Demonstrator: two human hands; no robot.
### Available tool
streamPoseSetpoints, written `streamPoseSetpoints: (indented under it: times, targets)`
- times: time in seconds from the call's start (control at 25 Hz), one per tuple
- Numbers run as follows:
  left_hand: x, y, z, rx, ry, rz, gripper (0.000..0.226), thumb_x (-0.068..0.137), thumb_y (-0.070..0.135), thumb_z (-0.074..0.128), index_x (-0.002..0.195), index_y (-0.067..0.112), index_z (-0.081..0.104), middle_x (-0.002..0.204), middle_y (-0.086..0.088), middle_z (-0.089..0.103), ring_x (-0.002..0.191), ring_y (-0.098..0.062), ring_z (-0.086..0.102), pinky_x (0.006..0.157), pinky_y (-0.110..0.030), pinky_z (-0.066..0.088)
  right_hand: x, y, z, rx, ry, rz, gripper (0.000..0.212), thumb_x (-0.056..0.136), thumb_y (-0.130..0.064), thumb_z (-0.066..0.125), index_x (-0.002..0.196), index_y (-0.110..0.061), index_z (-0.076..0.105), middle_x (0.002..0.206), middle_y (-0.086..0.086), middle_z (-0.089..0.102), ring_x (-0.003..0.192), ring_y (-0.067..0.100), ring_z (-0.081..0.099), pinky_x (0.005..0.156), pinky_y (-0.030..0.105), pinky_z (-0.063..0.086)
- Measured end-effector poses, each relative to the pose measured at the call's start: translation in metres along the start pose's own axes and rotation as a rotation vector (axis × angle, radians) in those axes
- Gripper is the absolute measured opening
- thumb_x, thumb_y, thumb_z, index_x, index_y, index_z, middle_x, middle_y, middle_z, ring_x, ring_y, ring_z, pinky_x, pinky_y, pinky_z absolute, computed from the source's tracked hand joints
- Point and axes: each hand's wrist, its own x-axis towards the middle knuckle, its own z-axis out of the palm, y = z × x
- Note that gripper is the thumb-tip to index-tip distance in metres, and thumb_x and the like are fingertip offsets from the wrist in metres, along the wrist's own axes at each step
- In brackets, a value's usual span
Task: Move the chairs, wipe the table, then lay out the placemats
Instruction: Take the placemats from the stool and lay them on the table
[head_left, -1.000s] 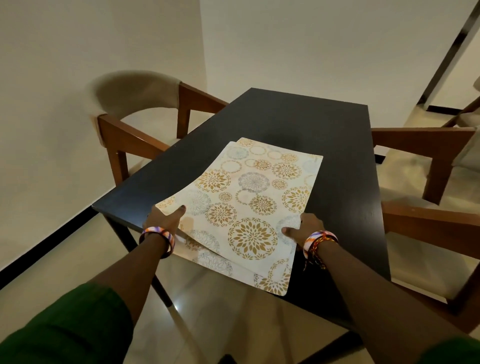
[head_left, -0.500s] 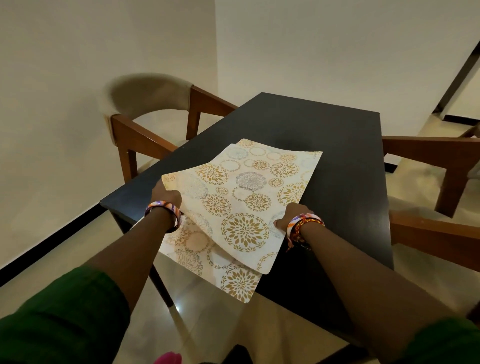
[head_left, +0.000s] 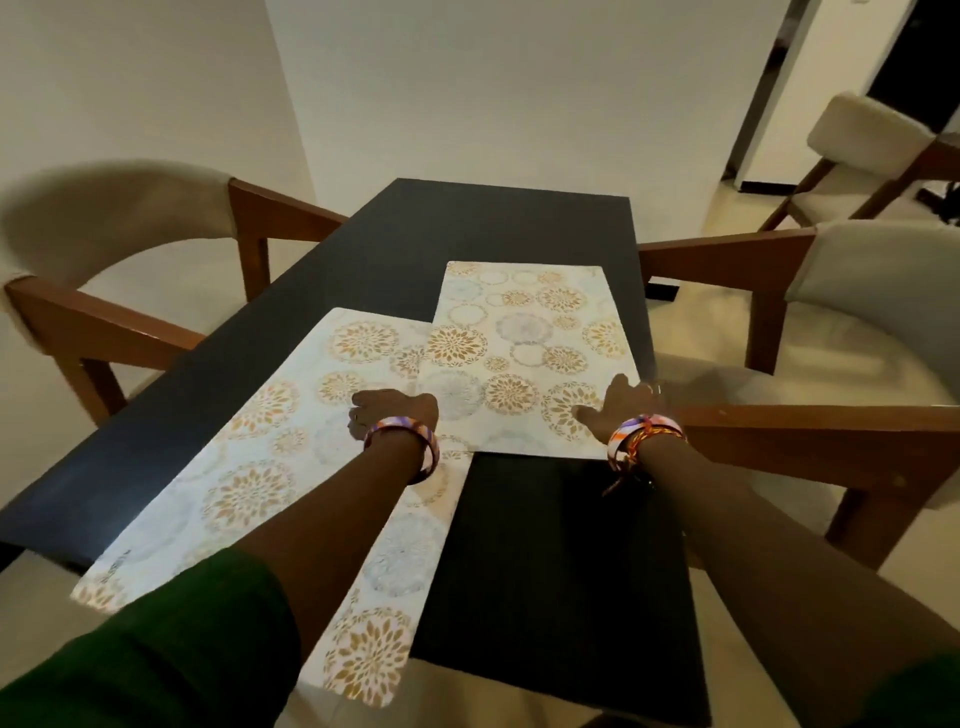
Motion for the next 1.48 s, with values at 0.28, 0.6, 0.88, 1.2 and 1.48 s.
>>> streamPoseSetpoints:
  times: [0.28, 0.6, 0.88, 1.2, 1.48]
  targets:
    - [-0.008, 0.029, 0.076, 0.631, -0.09, 0.676, 0.068, 0.094, 0.055, 0.032, 0.15, 0.021, 0.015, 0.16, -0.01, -0.006, 0.147, -0.028, -0.007, 0.118, -0.043, -0.002, 0.018, 0.018, 0.04, -0.07, 0.074, -0.041, 0.064, 0.095, -0.053, 0.035, 0.148, -0.019, 0.021, 0.157, 0.013, 0.013, 0.142, 0.036, 0.014, 0.115, 0.049, 0.014]
    - [0.044, 0.048, 0.108, 0.609, -0.117, 0.72, 0.059, 0.099, 0.041, 0.03, 0.15, 0.017, 0.012, 0.16, -0.006, -0.002, 0.148, -0.024, -0.004, 0.119, -0.04, 0.001, 0.057, 0.003, 0.048, -0.055, 0.225, -0.177, 0.044, 0.1, -0.032, 0.031, 0.144, -0.032, 0.03, 0.154, 0.005, 0.027, 0.138, 0.031, 0.022, 0.114, 0.043, 0.018]
    - [0.052, 0.048, 0.116, 0.644, -0.042, 0.783, 0.061, 0.099, 0.042, 0.021, 0.151, 0.019, 0.001, 0.16, -0.005, -0.009, 0.148, -0.021, -0.01, 0.12, -0.037, -0.004, 0.077, 0.003, 0.047, 0.001, 0.257, -0.183, 0.046, 0.099, -0.026, 0.033, 0.144, -0.033, 0.032, 0.154, 0.006, 0.027, 0.141, 0.031, 0.019, 0.117, 0.045, 0.011]
    - [0.054, 0.05, 0.115, 0.73, -0.067, 0.816, 0.062, 0.098, 0.045, 0.016, 0.151, 0.02, -0.005, 0.159, -0.005, -0.012, 0.147, -0.022, -0.013, 0.12, -0.04, -0.006, 0.07, 0.001, 0.047, 0.005, 0.254, -0.027, 0.045, 0.099, -0.039, 0.03, 0.143, -0.036, 0.031, 0.155, 0.002, 0.025, 0.144, 0.03, 0.012, 0.114, 0.059, 0.005]
    - [0.055, 0.05, 0.115, 0.713, -0.058, 0.82, 0.06, 0.098, 0.048, 0.018, 0.151, 0.026, 0.0, 0.16, -0.003, -0.008, 0.148, -0.021, -0.008, 0.12, -0.04, -0.002, 0.071, 0.002, 0.049, 0.015, 0.257, -0.009, 0.047, 0.099, -0.039, 0.029, 0.145, -0.032, 0.03, 0.156, 0.001, 0.024, 0.145, 0.03, 0.011, 0.116, 0.055, 0.004]
